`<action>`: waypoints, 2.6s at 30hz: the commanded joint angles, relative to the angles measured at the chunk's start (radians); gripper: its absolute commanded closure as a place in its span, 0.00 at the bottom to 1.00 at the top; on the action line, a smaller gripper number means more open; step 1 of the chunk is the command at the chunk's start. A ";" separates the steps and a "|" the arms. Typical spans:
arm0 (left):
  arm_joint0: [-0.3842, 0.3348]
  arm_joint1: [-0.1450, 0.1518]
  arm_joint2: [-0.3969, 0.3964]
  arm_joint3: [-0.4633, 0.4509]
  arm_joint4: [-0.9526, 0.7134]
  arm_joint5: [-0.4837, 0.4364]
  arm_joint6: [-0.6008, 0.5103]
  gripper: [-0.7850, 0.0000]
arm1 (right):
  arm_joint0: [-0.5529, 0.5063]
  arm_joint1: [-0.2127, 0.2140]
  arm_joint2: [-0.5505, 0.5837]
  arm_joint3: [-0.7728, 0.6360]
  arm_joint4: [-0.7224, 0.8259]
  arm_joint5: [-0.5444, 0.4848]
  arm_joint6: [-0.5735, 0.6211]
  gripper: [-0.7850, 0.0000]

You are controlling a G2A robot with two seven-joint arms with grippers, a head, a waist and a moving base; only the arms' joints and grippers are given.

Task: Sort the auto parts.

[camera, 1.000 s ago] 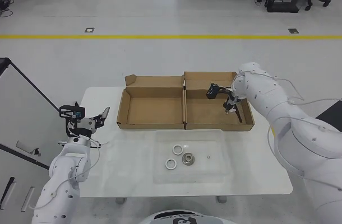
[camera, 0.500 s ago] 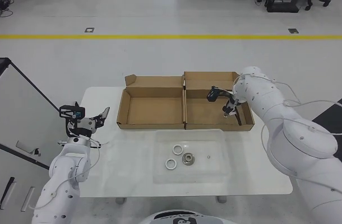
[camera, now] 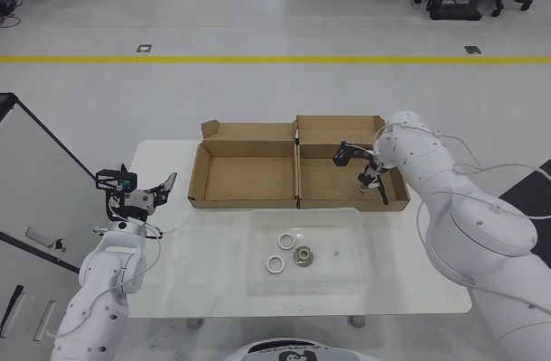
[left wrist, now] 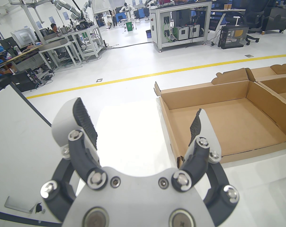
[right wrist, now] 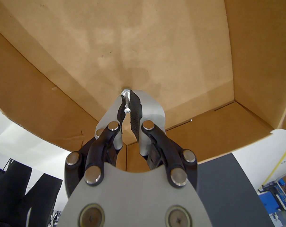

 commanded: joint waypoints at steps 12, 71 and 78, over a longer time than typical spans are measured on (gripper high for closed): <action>0.000 0.000 0.000 0.000 0.000 0.000 0.000 0.00 | -0.001 -0.006 0.010 0.017 -0.022 -0.014 -0.005 0.65; 0.000 0.000 0.000 0.000 0.000 0.000 0.000 0.00 | 0.129 0.482 -0.008 -1.199 0.001 0.042 0.081 0.00; 0.000 0.000 0.000 0.000 0.000 0.000 0.000 0.00 | 0.144 0.583 -0.008 -1.445 0.168 0.216 0.255 0.00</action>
